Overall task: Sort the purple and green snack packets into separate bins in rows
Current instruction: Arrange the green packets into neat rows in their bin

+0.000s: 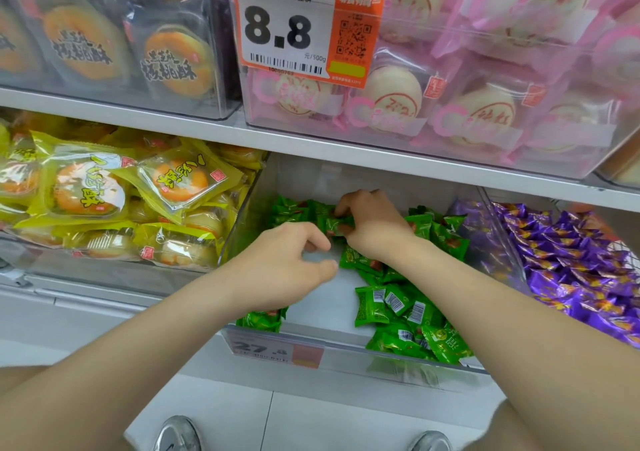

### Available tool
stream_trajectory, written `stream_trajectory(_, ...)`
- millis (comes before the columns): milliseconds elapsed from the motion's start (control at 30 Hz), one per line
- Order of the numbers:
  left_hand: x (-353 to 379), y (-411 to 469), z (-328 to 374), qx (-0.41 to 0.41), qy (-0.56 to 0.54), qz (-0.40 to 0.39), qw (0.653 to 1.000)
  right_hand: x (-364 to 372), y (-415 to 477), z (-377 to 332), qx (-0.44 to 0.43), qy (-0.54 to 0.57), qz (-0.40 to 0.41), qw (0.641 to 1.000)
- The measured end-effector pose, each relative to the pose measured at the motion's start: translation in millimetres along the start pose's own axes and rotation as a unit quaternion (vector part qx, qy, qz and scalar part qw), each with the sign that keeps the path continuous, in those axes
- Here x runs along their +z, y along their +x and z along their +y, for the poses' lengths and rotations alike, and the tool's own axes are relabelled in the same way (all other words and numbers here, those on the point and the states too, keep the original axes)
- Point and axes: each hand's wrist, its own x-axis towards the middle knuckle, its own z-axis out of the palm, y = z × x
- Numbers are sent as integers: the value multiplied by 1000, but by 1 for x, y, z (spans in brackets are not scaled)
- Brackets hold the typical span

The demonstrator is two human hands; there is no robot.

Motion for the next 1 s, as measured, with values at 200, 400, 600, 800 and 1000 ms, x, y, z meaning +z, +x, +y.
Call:
stream_trajectory(200,9,3,-10,7,133,-111,985,9,13,-2,-28,15,12,999)
stream_trajectory(400,8,5,-12,23,143,-108,984,8,13,-12,-43,8,4,999)
stream_trajectory(600,8,4,-11,31,142,-106,984,2,4,-17,-15,-75,21,997)
stream_trajectory(800,12,5,-7,53,228,-65,970,0,1,-5,-4,-142,-22,990)
stream_trajectory(1000,16,14,-7,65,307,-54,948,-5,4,7,5,-132,-5,991)
